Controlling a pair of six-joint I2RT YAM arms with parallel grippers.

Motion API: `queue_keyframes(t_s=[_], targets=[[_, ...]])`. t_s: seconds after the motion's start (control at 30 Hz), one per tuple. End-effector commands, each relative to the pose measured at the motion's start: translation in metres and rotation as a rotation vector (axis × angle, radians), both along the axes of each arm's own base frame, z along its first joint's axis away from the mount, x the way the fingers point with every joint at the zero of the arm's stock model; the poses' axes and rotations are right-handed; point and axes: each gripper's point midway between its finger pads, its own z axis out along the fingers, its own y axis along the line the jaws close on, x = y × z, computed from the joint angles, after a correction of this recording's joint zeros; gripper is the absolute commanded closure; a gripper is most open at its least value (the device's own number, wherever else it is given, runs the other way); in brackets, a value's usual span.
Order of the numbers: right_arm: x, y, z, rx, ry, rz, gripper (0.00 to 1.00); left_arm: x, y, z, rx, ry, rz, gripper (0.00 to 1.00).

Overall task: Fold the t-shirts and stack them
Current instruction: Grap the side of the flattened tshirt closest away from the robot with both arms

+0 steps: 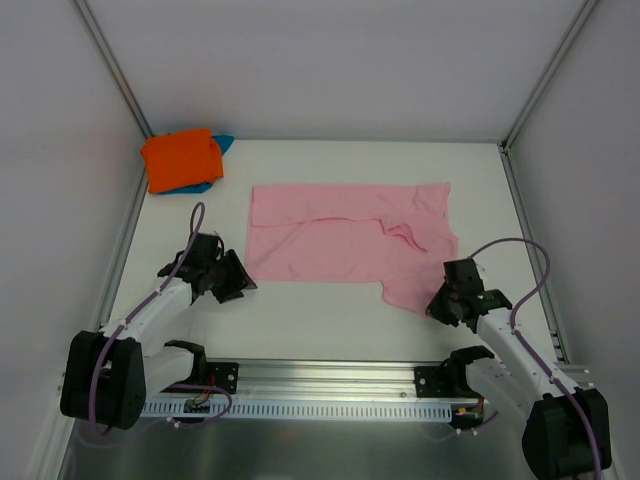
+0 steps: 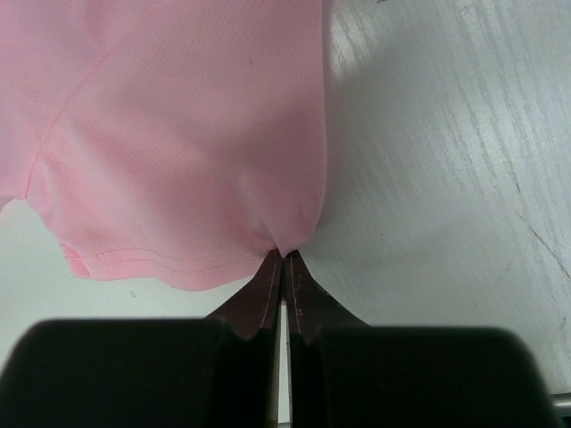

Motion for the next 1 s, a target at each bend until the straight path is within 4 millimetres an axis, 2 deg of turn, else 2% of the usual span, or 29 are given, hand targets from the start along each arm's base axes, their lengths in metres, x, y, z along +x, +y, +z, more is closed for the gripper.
queue_keyframes(t_s=[0.0,0.07,0.3,0.47,0.6,0.73,0.83,0.93,0.97], targets=[[0.008,0.003,0.011,0.001,-0.026,0.019,1.00,0.015,0.007,-0.003,0.016,-0.055,0.053,0.50],[0.008,0.003,0.011,-0.002,-0.027,0.022,0.99,0.017,0.012,-0.006,0.046,-0.056,0.061,0.38],[0.009,0.004,0.011,0.003,-0.024,0.027,1.00,0.026,0.021,-0.004,0.097,-0.103,0.074,0.29],[0.010,0.005,0.013,0.004,-0.023,0.031,1.00,0.040,0.021,-0.004,0.086,-0.171,0.102,0.27],[0.012,0.004,0.016,-0.001,-0.028,0.040,0.99,0.043,0.015,-0.015,0.064,-0.135,0.097,0.28],[0.011,0.004,0.016,-0.003,-0.024,0.039,0.99,0.043,0.010,-0.026,0.036,-0.104,0.094,0.32],[0.010,0.004,0.015,-0.001,-0.022,0.040,0.99,0.047,0.007,-0.031,0.024,-0.107,0.091,0.38],[0.010,0.003,0.015,-0.007,-0.023,0.042,0.99,0.046,0.006,-0.032,0.020,-0.099,0.083,0.51],[0.010,0.003,0.015,-0.009,-0.022,0.042,1.00,0.046,0.005,-0.031,0.017,-0.102,0.082,0.63]])
